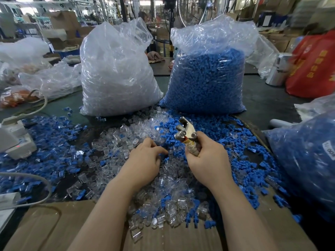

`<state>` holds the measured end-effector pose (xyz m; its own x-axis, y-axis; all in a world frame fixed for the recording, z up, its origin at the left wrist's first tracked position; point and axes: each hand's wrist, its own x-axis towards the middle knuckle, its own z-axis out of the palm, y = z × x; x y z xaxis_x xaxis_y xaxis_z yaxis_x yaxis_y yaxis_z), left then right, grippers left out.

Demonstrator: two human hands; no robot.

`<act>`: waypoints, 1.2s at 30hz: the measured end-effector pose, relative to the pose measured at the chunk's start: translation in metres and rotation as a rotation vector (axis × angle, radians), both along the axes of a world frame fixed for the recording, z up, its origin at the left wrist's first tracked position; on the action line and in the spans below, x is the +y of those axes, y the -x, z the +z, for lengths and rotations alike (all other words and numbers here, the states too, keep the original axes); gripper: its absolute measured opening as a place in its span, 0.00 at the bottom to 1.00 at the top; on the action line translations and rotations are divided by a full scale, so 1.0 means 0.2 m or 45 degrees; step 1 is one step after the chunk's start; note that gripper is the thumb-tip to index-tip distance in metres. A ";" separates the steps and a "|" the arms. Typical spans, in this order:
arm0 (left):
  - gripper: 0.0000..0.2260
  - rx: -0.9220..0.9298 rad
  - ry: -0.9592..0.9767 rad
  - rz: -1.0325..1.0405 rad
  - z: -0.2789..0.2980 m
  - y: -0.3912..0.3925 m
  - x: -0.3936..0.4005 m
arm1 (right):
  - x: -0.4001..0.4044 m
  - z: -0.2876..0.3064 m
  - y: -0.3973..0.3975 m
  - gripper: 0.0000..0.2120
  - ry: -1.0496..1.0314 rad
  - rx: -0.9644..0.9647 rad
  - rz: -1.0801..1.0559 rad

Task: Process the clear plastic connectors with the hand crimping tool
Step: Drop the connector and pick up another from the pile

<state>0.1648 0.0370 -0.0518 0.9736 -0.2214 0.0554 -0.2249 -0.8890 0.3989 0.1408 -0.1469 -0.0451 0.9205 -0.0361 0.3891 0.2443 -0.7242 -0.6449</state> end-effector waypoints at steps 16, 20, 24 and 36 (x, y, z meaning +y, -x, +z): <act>0.11 0.033 0.017 0.021 0.04 0.02 0.03 | 0.00 -0.01 0.00 0.06 0.009 0.012 0.009; 0.14 0.071 0.032 0.003 0.05 0.02 0.04 | 0.01 -0.01 0.00 0.06 0.012 0.019 0.008; 0.08 0.031 0.014 0.038 0.06 0.02 0.04 | 0.01 -0.01 0.00 0.08 0.017 0.033 0.007; 0.10 0.080 0.064 -0.016 0.06 0.04 0.03 | 0.01 0.00 0.00 0.10 0.028 0.033 0.003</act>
<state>0.1578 0.0431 -0.0393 0.9727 -0.2319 0.0057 -0.2089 -0.8649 0.4565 0.1407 -0.1452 -0.0458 0.9302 -0.0256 0.3661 0.2297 -0.7374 -0.6352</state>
